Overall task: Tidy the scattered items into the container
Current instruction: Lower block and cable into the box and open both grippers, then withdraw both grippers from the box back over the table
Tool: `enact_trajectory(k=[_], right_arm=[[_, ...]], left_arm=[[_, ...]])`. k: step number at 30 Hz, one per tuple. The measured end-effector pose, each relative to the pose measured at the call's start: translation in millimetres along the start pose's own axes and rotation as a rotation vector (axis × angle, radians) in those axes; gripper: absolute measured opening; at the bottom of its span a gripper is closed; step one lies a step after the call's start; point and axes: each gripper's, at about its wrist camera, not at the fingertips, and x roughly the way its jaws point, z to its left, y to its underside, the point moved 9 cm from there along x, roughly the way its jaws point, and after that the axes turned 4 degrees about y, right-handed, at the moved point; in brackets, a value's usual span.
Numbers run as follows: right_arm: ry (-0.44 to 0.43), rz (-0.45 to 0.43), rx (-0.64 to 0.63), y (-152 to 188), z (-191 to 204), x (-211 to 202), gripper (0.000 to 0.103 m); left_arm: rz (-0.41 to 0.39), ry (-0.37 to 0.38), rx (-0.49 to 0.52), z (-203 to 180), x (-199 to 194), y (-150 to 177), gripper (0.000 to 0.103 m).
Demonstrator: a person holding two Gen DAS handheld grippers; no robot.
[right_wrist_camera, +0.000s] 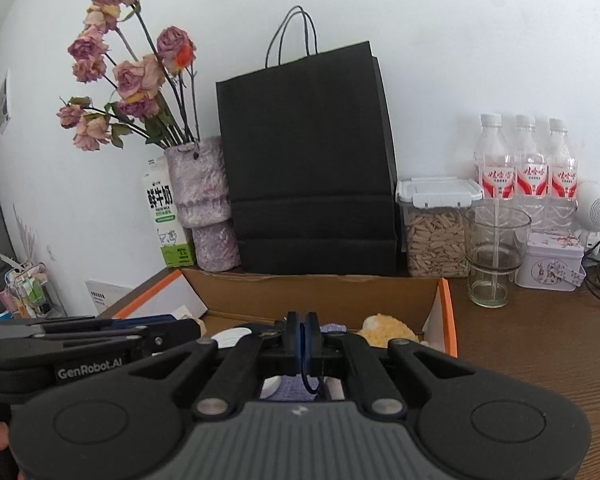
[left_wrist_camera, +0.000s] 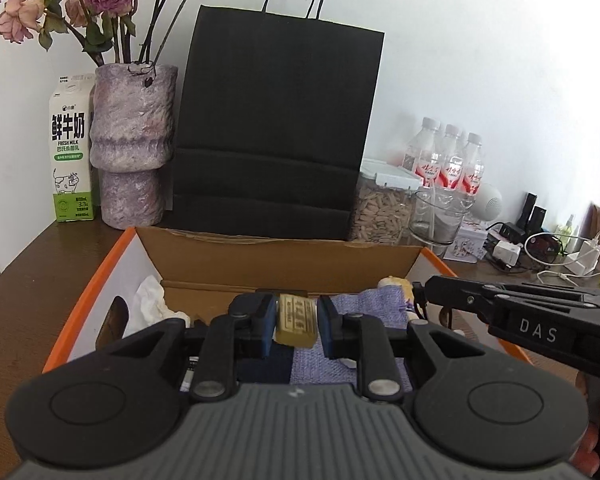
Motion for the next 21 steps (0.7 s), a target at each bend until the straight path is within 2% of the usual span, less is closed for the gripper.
enact_trajectory(k=[1,2,3,4,6,7,8,12,21], right_arm=[[0.012,0.012,-0.002,4.1,-1.7,3.3,0.002],[0.019,0.016,0.002,6.8,-3.2,4.7,0.006],[0.028,0.015,0.005,8.4,-4.7,4.7,0.011],[0.035,0.010,0.001,9.0,-5.3,3.6,0.013],[0.053,-0.012,-0.005,9.4,-6.2,-0.9,0.042],[0.062,-0.028,-0.009,8.3,-6.7,-4.5,0.069],[0.068,-0.041,-0.014,7.3,-6.7,-8.1,0.084],[0.062,-0.062,-0.006,7.9,-5.4,-21.9,0.092],[0.104,-0.092,-0.054,25.6,6.8,-63.2,0.092]], left_arm=[[-0.003,-0.012,0.003,2.4,0.2,1.1,0.034],[-0.007,-0.027,0.002,5.0,-0.5,2.0,0.058],[-0.019,-0.042,-0.004,7.7,-2.5,1.5,0.075],[-0.036,-0.053,-0.004,9.0,-6.0,0.6,0.081],[-0.073,-0.062,0.017,7.3,-14.9,-3.4,0.095],[-0.090,-0.068,0.027,6.5,-19.1,-5.4,0.101],[-0.112,-0.076,0.032,6.3,-23.9,-6.5,0.103],[-0.153,-0.078,0.031,6.3,-38.8,-7.9,0.103],[-0.169,-0.091,0.023,14.0,-68.9,9.1,0.103]])
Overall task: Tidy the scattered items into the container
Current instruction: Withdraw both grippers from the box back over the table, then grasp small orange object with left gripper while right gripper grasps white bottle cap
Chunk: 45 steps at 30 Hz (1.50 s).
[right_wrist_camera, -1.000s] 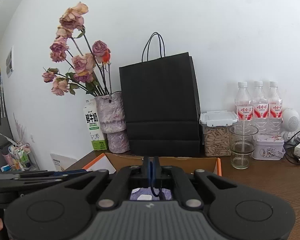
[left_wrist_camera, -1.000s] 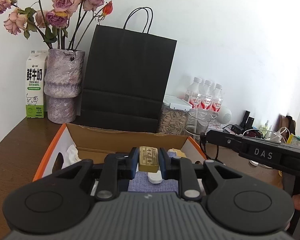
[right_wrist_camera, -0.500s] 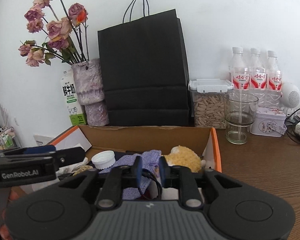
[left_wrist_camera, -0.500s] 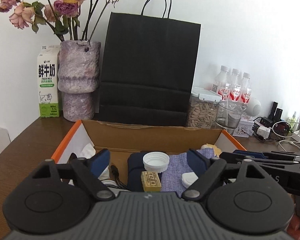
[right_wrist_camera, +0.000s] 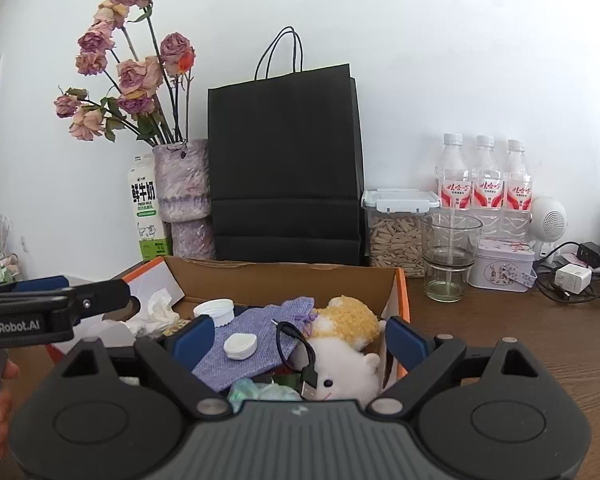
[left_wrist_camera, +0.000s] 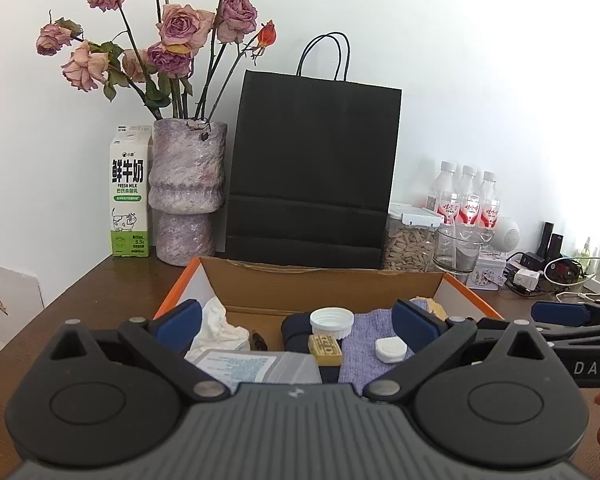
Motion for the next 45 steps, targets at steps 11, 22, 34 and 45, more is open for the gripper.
enact_trajectory(k=[11,22,34,45], right_arm=[[0.000,0.045,-0.038,40.1,9.4,-38.6,0.093],[-0.003,0.189,-0.071,80.3,14.7,-38.1,0.093],[0.068,0.267,-0.015,94.2,-1.1,-25.6,0.093],[0.065,0.283,-0.020,97.3,0.5,-22.0,0.093]], left_arm=[[0.110,-0.023,-0.013,8.0,-28.1,41.3,0.103],[0.323,-0.108,-0.063,28.7,-21.5,90.1,0.103],[0.349,-0.110,-0.030,19.4,-9.7,92.8,0.102],[0.364,-0.042,0.002,2.7,-5.5,96.3,0.073]])
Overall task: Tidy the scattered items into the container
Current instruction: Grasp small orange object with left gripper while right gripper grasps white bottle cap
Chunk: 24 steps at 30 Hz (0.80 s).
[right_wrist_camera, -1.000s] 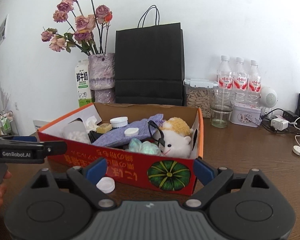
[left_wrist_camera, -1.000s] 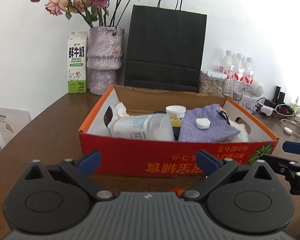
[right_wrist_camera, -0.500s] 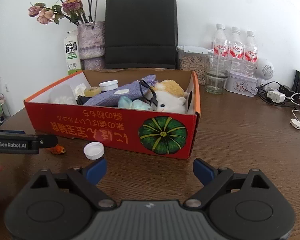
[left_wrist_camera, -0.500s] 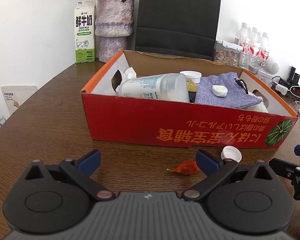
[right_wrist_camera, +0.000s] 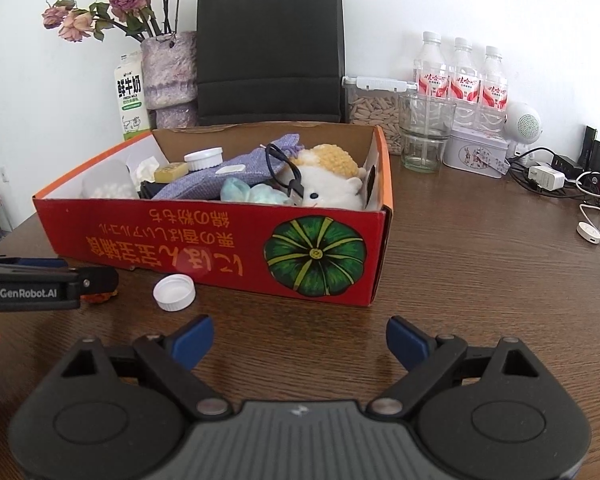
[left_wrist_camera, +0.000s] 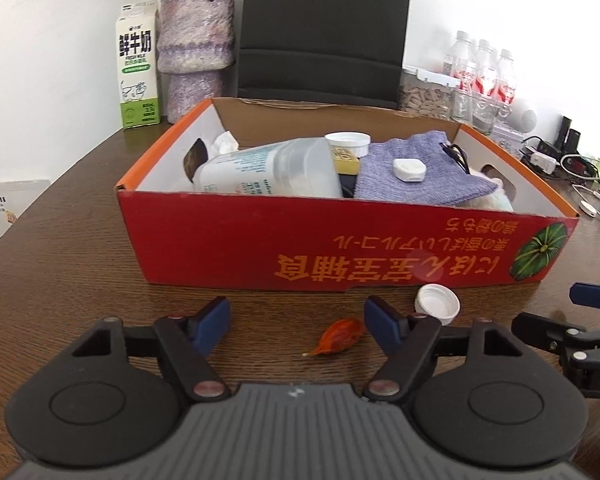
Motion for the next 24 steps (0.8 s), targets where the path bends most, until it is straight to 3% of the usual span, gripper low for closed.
enact_trajectory(k=[4,6,11,16,20,24], right_arm=[[-0.002,0.004,-0.005,1.0,0.5,0.6,0.093],[-0.002,0.006,-0.008,1.5,1.1,0.8,0.093],[-0.008,0.016,-0.012,3.6,2.9,1.9,0.093],[-0.010,0.016,-0.015,3.9,3.4,1.6,0.093],[-0.009,0.012,-0.023,3.6,4.0,1.0,0.093],[-0.023,0.008,-0.021,3.4,5.5,0.1,0.093]], left_arm=[[0.004,0.010,0.021,-4.9,1.5,1.7,0.067],[0.001,0.007,0.034,-6.3,1.0,2.1,0.057],[-0.002,0.014,0.063,-11.2,-1.4,4.2,0.047],[-0.002,0.044,0.092,-19.6,-4.5,7.0,0.023],[0.003,0.056,0.093,-21.8,-6.1,8.3,0.014],[0.003,0.071,0.075,-22.4,-7.8,8.8,0.013]])
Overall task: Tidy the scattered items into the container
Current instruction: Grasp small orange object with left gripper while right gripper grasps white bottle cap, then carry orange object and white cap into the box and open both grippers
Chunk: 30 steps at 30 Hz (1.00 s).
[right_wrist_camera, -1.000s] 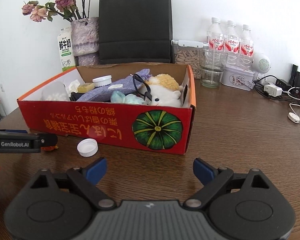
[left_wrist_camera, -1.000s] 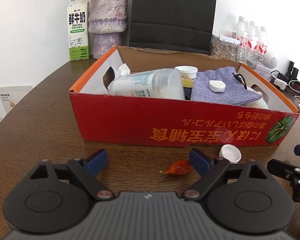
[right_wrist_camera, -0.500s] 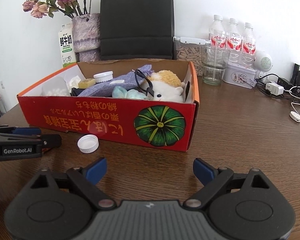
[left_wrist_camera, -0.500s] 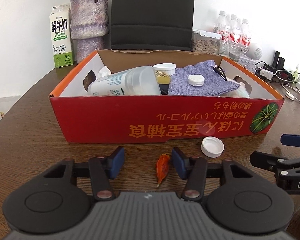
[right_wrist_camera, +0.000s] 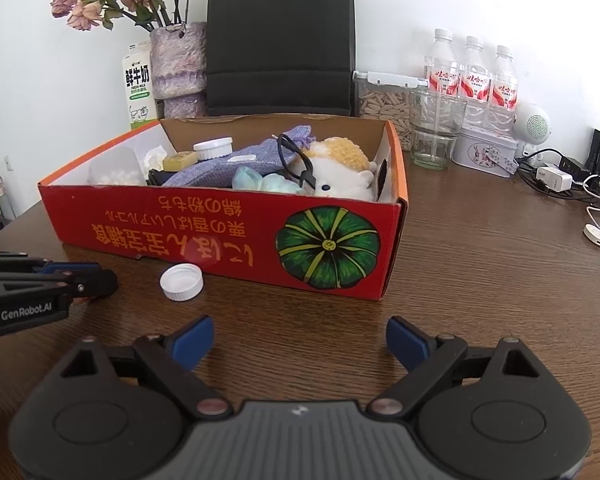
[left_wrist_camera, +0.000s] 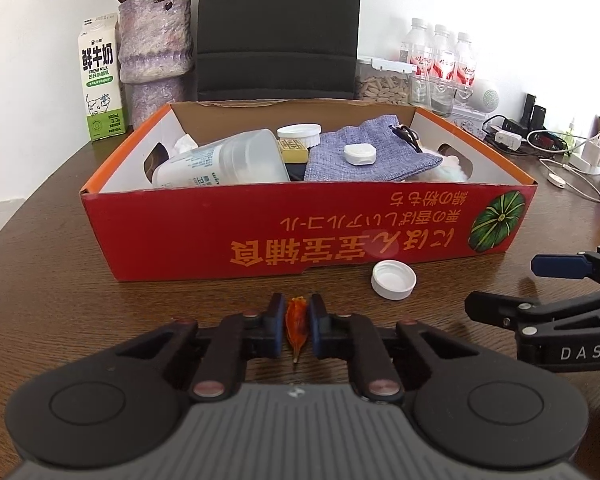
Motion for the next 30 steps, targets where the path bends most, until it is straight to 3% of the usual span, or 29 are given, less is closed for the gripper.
enact_trajectory(k=[11,14,16,18,22,23,30], right_arm=[[-0.100,-0.015,0.035,-17.4,45.3,4.0,0.090],[-0.078,0.002,0.037,-20.3,57.0,12.8,0.082],[-0.063,0.016,0.044,-20.8,63.1,19.3,0.071],[-0.045,0.014,0.056,-22.5,66.4,22.6,0.050],[-0.037,0.014,0.049,-23.8,74.6,24.5,0.038],[-0.032,0.013,0.032,-23.4,78.0,23.9,0.029],[-0.052,0.001,0.025,-19.0,78.6,13.2,0.027]], left_arm=[[-0.098,0.015,-0.112,27.1,-24.9,-18.7,0.013],[-0.127,0.016,-0.148,40.1,-35.1,-23.7,0.013],[-0.135,0.016,-0.162,48.2,-39.6,-24.7,0.013],[-0.140,0.017,-0.171,54.7,-42.6,-24.9,0.013],[-0.146,0.023,-0.186,64.1,-47.1,-24.1,0.013],[-0.146,0.025,-0.187,65.0,-47.5,-24.2,0.013],[-0.137,0.039,-0.181,63.1,-45.5,-20.9,0.013]])
